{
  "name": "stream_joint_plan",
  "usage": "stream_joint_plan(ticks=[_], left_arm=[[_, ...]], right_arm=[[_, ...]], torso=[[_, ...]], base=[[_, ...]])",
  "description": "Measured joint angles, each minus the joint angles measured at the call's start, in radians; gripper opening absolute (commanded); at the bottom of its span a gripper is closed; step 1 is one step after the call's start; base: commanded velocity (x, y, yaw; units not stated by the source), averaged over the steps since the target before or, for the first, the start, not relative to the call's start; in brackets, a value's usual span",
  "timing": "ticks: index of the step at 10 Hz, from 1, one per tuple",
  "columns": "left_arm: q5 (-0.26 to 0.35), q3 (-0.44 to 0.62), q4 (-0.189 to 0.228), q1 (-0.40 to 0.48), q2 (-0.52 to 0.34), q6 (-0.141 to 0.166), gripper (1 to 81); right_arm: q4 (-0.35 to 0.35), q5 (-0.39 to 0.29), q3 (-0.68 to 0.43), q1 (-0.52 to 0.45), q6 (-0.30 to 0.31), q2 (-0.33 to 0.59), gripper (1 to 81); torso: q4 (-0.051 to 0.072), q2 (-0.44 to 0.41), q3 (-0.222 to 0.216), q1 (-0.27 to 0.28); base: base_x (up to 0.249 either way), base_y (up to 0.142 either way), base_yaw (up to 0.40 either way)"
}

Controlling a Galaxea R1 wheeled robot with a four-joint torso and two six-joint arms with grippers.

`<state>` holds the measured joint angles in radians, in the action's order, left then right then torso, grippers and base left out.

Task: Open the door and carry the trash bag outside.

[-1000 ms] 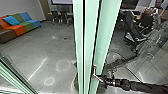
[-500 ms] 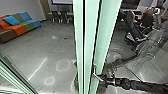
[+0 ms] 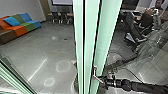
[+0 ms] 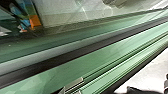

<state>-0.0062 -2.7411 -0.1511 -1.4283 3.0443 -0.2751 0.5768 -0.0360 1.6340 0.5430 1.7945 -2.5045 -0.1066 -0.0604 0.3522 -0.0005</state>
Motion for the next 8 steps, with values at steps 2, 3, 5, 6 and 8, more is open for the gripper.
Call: stream_joint_plan(ticks=[2,3,5,6,8], left_arm=[[-0.001,0.0,0.0,0.01,0.0,0.0,1.0],[0.0,0.0,0.0,0.01,0.0,0.0,1.0],[-0.001,0.0,0.0,0.007,0.0,0.0,1.0],[0.0,0.0,0.0,0.008,0.0,0.0,1.0],[-0.001,0.0,0.0,0.007,0.0,0.0,1.0]], right_arm=[[0.007,0.012,-0.006,0.009,0.001,0.006,81.1],[0.008,0.022,-0.006,0.01,0.001,0.009,81.1],[-0.001,0.013,-0.006,0.003,0.024,0.014,81.1],[-0.014,0.002,-0.006,-0.005,0.034,0.017,81.1],[-0.035,-0.015,-0.002,-0.026,0.055,0.028,81.1]], torso=[[0.0,0.0,0.0,-0.001],[0.0,0.0,0.0,-0.001],[0.0,0.0,0.0,-0.001],[0.0,0.0,0.0,0.0],[0.0,0.0,0.0,0.001]], base=[[0.082,0.0,0.0],[0.081,0.0,0.0],[0.081,0.0,0.0],[0.081,0.0,0.0],[0.075,0.0,0.0]])
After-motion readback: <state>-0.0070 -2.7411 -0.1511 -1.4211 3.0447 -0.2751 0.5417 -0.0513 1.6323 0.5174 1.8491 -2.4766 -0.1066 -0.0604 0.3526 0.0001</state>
